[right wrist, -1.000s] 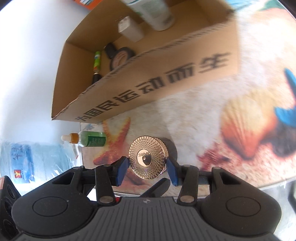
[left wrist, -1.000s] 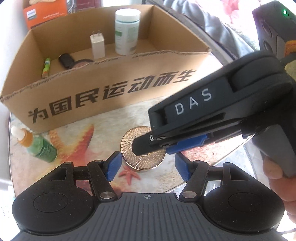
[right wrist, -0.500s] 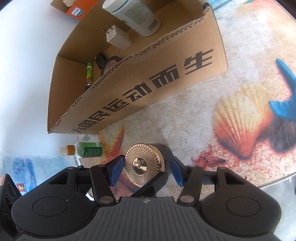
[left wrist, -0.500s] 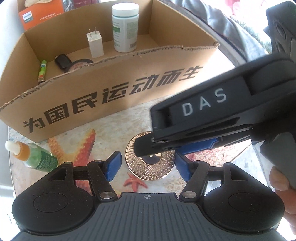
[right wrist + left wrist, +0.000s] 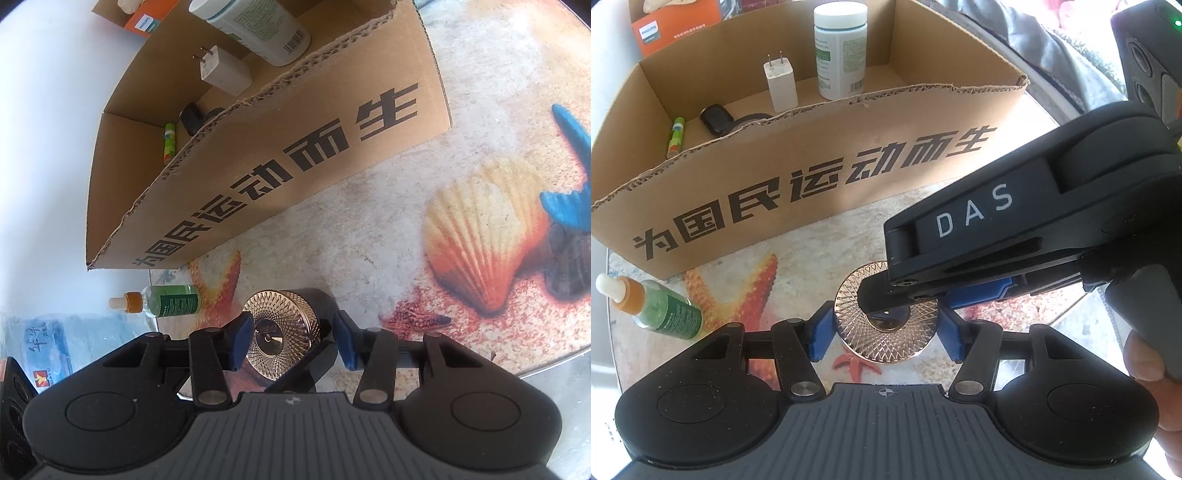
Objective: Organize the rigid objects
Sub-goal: 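Lift the gold jar and carry it over the box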
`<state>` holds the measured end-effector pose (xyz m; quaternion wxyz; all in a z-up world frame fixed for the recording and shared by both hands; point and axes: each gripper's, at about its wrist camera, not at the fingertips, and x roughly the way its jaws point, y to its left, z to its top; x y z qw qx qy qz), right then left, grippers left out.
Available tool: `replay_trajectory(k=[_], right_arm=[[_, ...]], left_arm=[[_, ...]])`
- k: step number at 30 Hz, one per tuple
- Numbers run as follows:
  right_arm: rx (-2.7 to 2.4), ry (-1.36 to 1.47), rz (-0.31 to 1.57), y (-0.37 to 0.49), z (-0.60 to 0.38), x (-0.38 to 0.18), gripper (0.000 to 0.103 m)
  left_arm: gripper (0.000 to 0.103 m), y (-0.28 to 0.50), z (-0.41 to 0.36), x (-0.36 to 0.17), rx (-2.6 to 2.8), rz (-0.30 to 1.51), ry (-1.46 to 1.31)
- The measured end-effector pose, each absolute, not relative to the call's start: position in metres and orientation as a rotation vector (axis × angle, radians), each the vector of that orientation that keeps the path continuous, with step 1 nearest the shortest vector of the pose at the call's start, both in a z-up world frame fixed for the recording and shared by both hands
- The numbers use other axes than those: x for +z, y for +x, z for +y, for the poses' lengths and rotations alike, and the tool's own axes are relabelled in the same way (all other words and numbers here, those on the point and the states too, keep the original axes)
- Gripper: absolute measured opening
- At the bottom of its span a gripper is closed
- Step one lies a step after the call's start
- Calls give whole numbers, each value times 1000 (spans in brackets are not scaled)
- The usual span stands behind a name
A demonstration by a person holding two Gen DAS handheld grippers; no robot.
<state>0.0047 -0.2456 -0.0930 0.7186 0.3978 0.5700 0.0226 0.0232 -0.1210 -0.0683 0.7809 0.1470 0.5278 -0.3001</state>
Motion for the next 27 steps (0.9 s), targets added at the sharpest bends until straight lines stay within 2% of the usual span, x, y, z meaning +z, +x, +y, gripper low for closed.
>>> replay_trajectory(k=[6,18,22,27], right_arm=[[53,854,1268,2,-241,-65,49],[144,783,1087,49,-249,56,49],[157,758,1072,90,-260,61,49],[154,771,1137,137,-281,33,49]], left_arm=[[57,21,-115,-44,-640,1136,291],[57,66,-113,66,-563,988,192],[57,103,-124,71,-539,985,167],[58,151,-140,51,-526,1065,128]])
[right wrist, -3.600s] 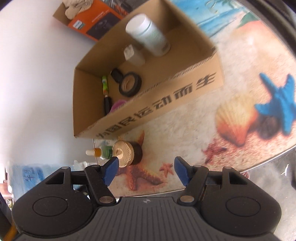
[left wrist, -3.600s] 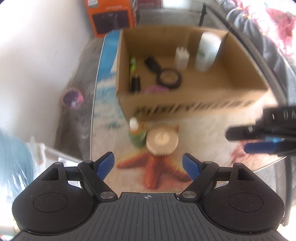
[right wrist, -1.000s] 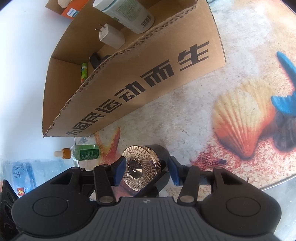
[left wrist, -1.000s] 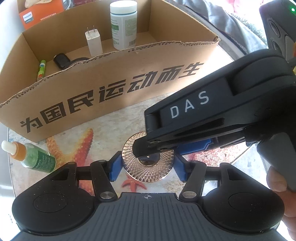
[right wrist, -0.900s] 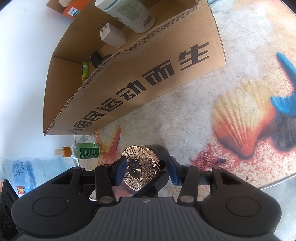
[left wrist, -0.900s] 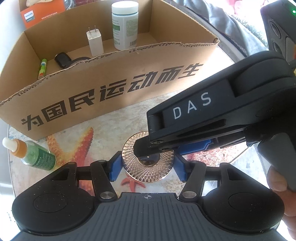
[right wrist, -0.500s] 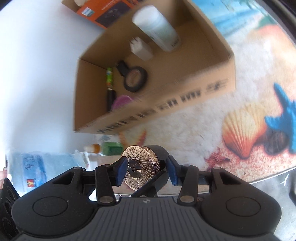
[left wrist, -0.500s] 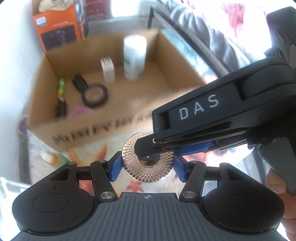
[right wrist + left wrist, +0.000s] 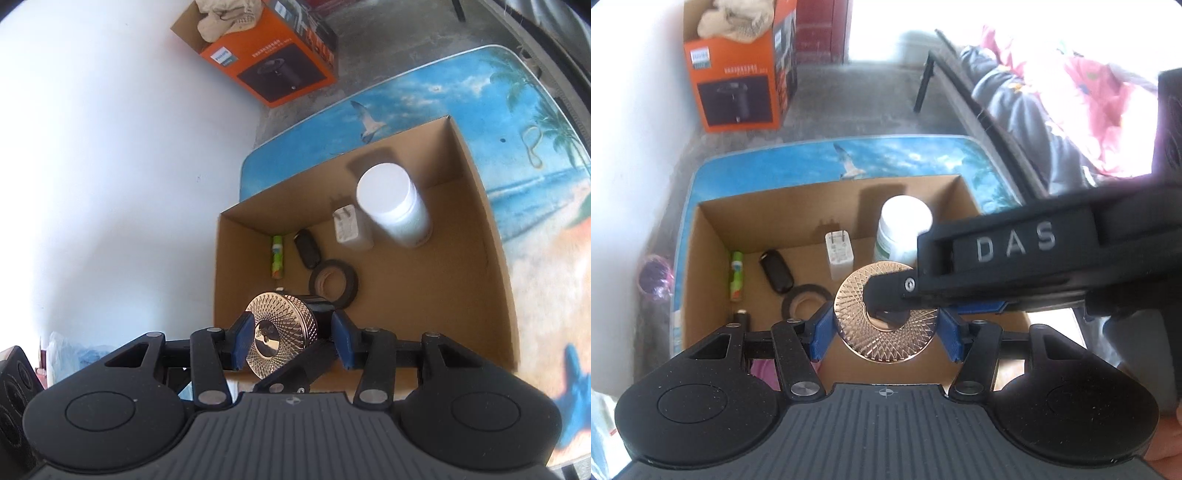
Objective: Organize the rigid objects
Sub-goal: 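Lift the gold jar and carry it over the box, then lower the gold jar into the box and open the right gripper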
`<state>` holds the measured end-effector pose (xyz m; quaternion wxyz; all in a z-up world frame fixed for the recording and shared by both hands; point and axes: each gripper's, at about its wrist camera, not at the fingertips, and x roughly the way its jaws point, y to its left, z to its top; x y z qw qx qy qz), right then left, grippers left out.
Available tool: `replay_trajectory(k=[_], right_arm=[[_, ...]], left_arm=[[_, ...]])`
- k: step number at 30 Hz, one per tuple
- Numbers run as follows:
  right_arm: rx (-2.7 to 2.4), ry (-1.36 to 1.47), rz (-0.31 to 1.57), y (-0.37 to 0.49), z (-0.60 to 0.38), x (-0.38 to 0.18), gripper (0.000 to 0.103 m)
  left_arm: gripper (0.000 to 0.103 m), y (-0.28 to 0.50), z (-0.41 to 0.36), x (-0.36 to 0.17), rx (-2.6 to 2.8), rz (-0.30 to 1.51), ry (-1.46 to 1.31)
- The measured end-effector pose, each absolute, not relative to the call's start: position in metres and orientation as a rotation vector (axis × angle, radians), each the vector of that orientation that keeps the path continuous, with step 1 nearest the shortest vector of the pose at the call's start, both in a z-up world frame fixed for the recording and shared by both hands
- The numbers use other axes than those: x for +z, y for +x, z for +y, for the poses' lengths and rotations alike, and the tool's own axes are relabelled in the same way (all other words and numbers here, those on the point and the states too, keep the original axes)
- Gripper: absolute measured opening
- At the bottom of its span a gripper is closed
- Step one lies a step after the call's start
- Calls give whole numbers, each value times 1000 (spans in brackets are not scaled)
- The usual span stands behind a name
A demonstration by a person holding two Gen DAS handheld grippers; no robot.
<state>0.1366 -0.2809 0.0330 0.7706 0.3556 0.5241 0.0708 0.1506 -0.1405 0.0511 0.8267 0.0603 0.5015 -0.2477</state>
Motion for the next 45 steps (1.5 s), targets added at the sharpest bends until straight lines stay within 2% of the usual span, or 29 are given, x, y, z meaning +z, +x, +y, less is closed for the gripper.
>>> replay_trajectory(k=[11,24,27,30,32,37,45], right_arm=[[143,776,1349,192,-290,-55,49],[160,722,1459,196,-284,-93,50],[159,716,1455,194,-282,-92,52],[160,694,1416,190,-280,-82,61],[157,694,1380,185,-281,-73,62],[112,742,1273,159,-292,-45,70],[-4,820,1127,88,-305,1,73]], left_arm=[[58,210,-160,-24,-468,1345,72],[57,209,-164,-52,-434,1435,112],[64,208,-161,-51,-423,1436,122],[70,206,-157,-42,-417,1409,126],[75,202,-154,-34,-417,1382,135],[76,181,-146,-3,-434,1297,138],[77,135,-127,45,-486,1144,127]])
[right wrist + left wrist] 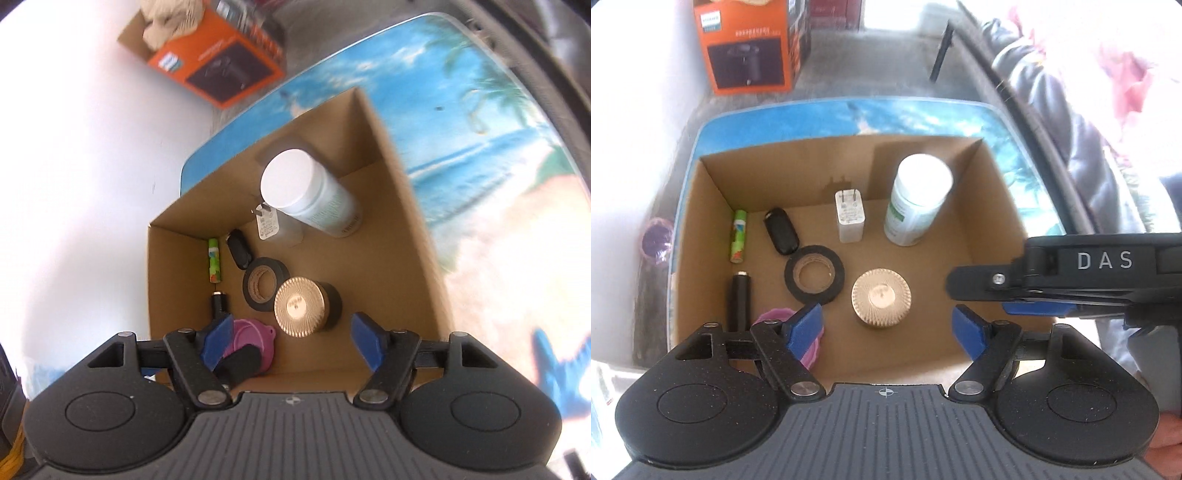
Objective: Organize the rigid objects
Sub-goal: 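Lower the gold jar into the box and open the right gripper, then move the right gripper to the green dropper bottle and grasp it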
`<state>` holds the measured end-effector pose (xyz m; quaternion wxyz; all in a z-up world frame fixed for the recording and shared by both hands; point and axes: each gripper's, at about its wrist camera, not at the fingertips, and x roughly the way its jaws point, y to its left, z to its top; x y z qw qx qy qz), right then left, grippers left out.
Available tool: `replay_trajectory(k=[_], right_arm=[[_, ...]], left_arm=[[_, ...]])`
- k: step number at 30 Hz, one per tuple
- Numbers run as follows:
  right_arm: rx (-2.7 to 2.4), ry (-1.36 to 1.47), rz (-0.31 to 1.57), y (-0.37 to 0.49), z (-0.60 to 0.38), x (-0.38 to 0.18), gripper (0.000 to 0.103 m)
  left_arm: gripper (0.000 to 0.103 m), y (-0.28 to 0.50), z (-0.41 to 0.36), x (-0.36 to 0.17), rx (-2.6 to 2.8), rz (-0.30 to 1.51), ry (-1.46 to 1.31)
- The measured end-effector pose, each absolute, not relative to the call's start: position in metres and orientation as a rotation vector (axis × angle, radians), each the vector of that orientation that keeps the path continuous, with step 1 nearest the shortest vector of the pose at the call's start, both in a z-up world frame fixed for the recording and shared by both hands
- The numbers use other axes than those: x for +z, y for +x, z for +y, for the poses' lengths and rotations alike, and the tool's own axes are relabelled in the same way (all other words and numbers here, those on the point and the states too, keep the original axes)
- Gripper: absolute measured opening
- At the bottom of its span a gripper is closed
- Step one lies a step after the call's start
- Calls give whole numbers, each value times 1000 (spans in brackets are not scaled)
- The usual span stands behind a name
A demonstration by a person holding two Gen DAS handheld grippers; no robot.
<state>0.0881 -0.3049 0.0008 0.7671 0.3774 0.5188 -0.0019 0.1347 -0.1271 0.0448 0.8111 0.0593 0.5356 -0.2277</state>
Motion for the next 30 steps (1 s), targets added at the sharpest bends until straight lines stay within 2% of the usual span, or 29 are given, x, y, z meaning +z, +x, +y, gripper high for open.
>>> replay_trajectory(k=[6,12,25,30], right_arm=[[-27,886,1095,41,-287,22,73],[28,901,1147,28,-243,17,73],[106,922,1237,58,-170,-12,73],[121,926,1263,77,-156,-25,72]], left_arm=[[79,97,-93,70,-481,1069,121],[80,70,-57,72,-422,1046,162],[80,77,4,28,-290,1108,154],[74,84,10,3,-305,1107,158]])
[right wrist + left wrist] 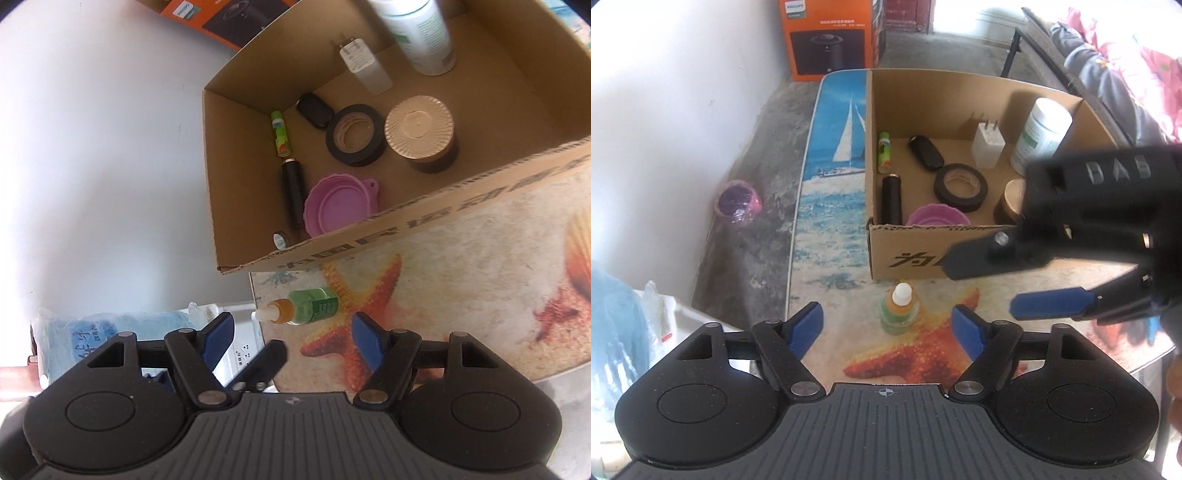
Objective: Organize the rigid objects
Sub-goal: 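Move the right gripper to the green dropper bottle and grasp it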
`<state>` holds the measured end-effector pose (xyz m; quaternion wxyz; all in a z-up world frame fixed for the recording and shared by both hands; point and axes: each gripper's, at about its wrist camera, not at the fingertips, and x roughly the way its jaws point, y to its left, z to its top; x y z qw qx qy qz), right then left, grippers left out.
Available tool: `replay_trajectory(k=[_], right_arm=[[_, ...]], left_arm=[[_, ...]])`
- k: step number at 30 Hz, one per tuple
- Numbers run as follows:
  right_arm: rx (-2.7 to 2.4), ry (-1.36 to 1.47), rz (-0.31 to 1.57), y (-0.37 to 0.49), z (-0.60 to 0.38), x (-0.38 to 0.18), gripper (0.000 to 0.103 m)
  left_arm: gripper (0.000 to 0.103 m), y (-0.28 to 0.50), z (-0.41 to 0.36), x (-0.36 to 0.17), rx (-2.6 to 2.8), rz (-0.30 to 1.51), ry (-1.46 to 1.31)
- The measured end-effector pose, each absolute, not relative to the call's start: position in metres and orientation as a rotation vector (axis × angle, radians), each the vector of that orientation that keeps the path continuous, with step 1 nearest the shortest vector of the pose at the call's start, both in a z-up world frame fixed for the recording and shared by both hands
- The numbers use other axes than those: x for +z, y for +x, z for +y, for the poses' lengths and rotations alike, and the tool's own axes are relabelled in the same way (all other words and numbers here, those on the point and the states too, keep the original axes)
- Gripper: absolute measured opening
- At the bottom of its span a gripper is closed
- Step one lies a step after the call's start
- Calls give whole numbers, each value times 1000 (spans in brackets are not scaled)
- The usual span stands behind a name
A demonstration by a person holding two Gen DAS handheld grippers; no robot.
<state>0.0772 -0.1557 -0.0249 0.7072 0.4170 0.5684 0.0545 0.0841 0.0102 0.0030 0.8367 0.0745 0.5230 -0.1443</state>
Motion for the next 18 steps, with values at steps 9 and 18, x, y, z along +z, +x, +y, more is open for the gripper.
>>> replay_trajectory(k=[9,18], right_arm=[[146,906,1317,102,-133,-41,67],[150,799,1380,109,-118,-50,59]], left_arm=[[57,89,6,-37,-371,1101,203],[40,92,6,-49,-383,1085,166]])
